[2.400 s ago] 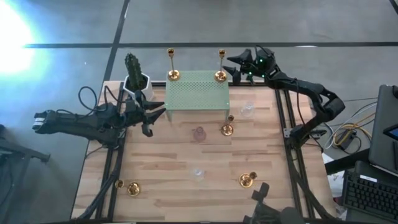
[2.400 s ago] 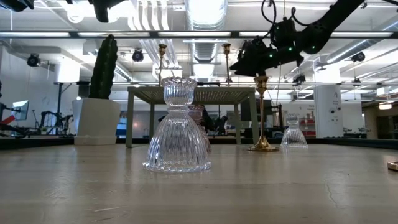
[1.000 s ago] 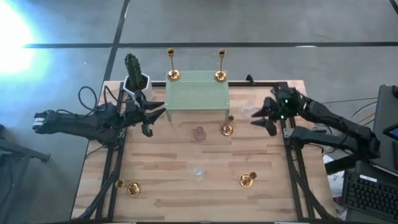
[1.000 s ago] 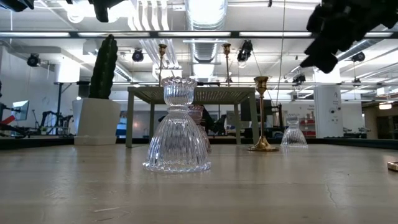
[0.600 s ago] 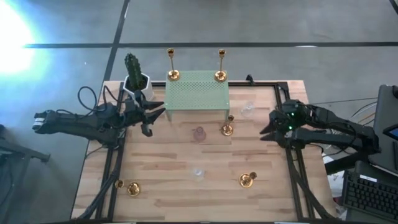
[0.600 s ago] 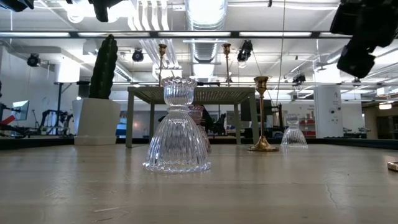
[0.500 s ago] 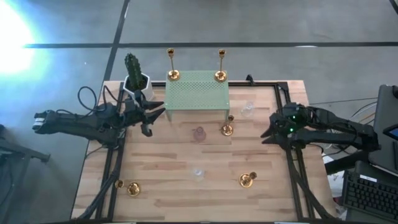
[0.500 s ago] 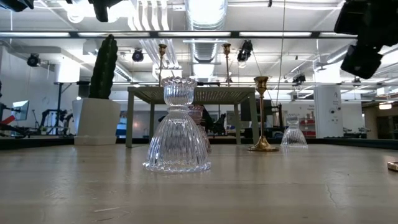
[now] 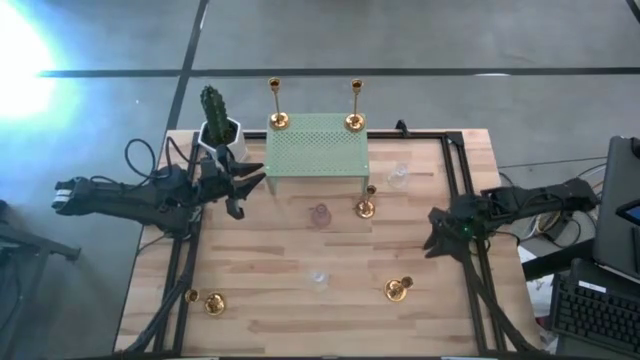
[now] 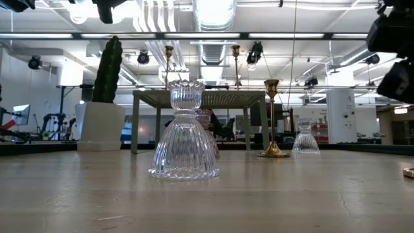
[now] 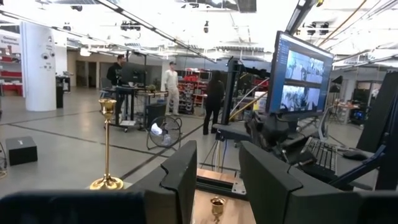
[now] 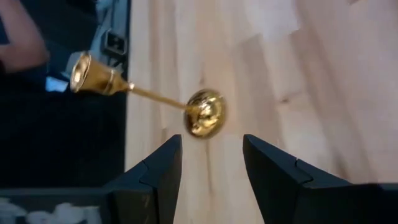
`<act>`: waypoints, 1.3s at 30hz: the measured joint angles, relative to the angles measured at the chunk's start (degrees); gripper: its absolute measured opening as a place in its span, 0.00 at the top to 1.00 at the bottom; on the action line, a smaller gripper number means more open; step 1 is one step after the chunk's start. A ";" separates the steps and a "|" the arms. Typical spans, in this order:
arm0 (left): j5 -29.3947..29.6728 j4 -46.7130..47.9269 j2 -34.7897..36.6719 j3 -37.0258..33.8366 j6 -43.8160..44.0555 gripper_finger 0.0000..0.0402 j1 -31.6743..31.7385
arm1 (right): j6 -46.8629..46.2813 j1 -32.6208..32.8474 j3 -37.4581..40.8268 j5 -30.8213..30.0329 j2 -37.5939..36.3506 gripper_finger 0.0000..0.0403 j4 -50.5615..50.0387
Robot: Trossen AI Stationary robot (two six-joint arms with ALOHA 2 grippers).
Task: Pick & Place candle stick holders
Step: Put the gold candle holder on the shelf
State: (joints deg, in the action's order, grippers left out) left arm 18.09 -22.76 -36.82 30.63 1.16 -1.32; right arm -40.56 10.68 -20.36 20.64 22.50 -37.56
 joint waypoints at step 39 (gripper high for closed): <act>-0.04 0.06 -0.07 0.00 0.60 0.69 0.00 | 7.33 30.35 17.76 -31.84 22.70 0.60 55.18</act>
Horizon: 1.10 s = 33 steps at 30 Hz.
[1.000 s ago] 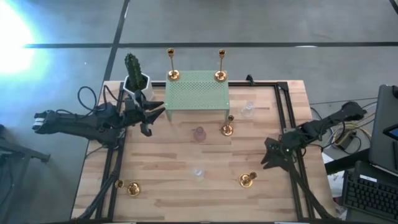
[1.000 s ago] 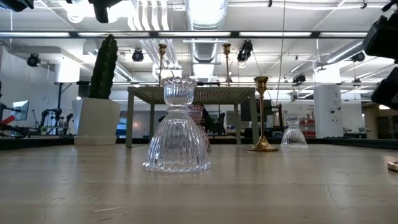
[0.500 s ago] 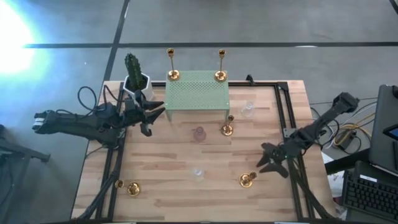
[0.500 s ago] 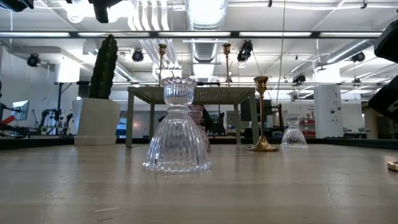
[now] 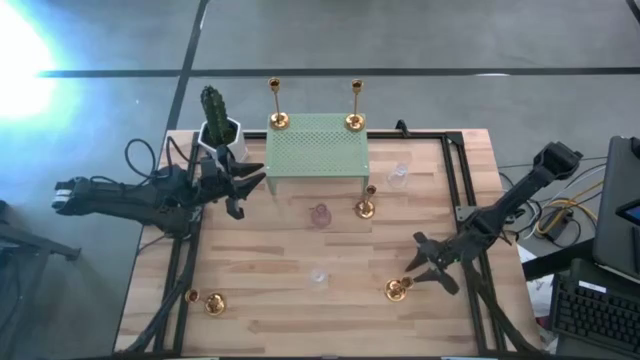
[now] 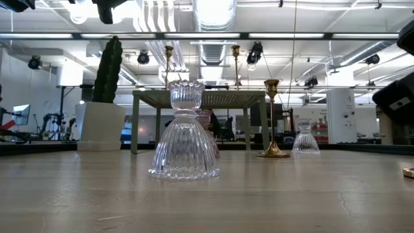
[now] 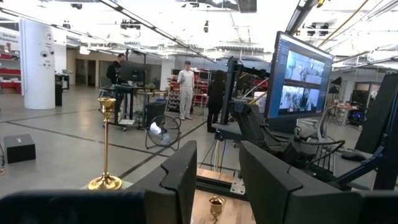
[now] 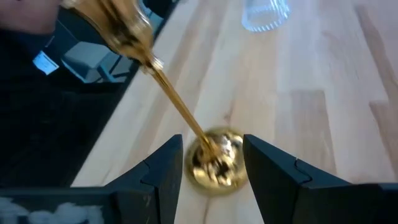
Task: Pick & Place candle stick holders
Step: Put the gold candle holder on the shelf
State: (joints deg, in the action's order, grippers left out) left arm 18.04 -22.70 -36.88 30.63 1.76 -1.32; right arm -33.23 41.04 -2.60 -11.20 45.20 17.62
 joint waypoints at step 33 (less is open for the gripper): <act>-0.17 0.81 -0.07 0.00 -0.02 0.69 0.01 | 3.78 -0.07 -22.86 -7.18 20.99 0.97 -15.52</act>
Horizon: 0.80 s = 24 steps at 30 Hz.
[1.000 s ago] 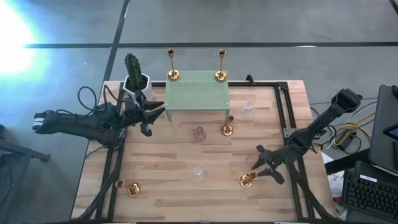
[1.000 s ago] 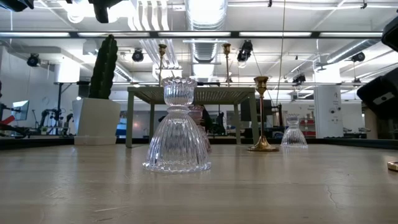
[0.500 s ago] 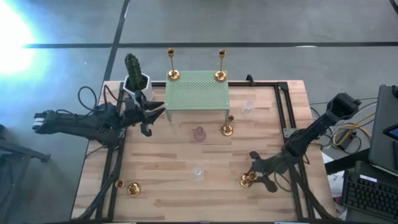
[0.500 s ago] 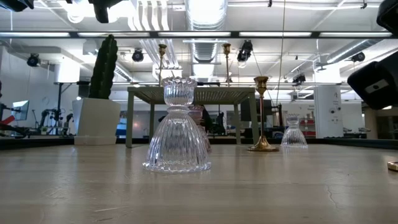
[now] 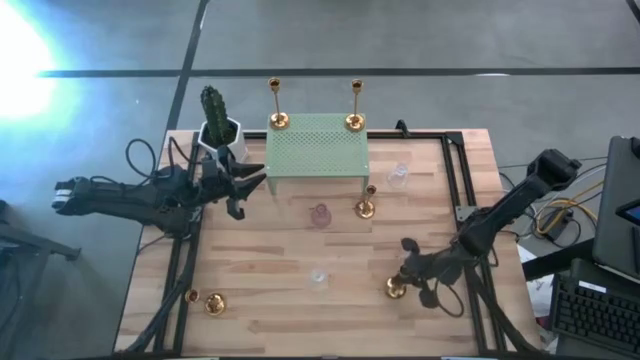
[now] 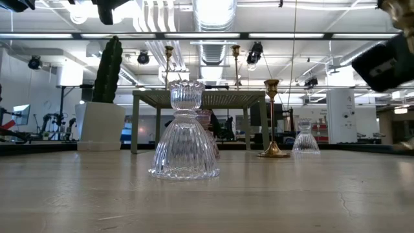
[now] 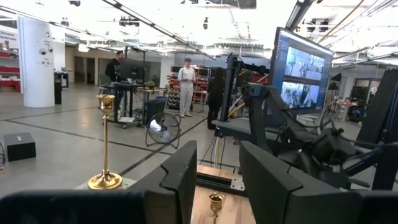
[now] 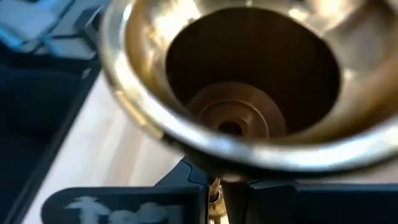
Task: Pick & Place candle stick holders
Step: Put the gold candle holder on the shelf
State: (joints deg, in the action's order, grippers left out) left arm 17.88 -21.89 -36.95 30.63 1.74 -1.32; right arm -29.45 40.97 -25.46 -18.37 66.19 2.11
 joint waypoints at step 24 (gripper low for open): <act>0.01 0.79 -0.20 0.00 -0.03 0.69 0.00 | 16.89 -36.63 -25.59 9.46 -2.54 0.98 -16.84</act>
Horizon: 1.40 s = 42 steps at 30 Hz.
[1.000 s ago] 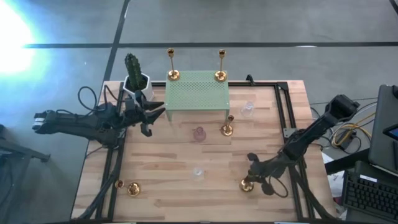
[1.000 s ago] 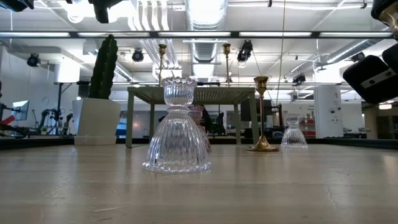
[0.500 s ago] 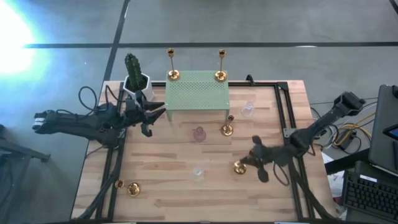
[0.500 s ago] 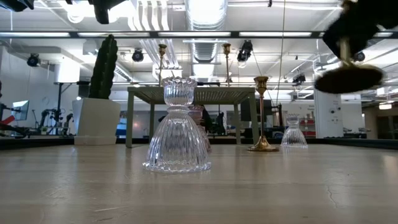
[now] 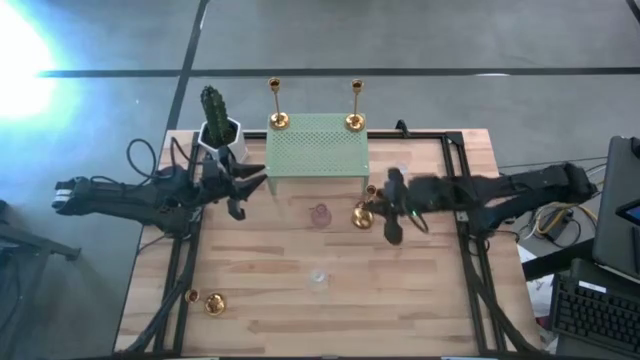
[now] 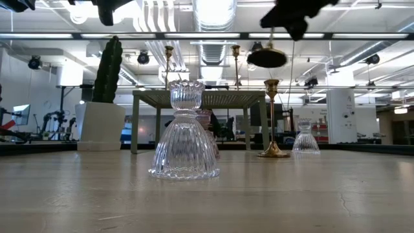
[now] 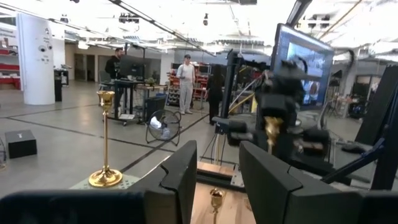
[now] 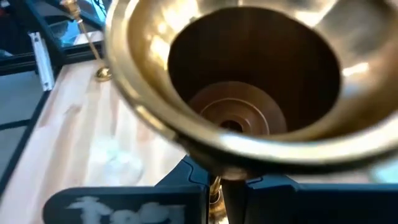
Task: Pick & Place candle stick holders
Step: Put the gold candle holder on the shelf
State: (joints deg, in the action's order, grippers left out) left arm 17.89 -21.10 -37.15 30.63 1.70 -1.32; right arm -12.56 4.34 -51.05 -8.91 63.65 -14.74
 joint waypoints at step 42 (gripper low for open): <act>0.07 4.60 0.81 0.00 -2.15 0.69 0.02 | 12.84 -31.96 -32.94 9.17 31.97 0.98 -5.56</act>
State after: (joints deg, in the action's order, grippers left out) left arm 17.96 -16.50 -36.33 30.63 -0.45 -1.30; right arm 0.27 -27.63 -83.99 0.26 95.62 -20.30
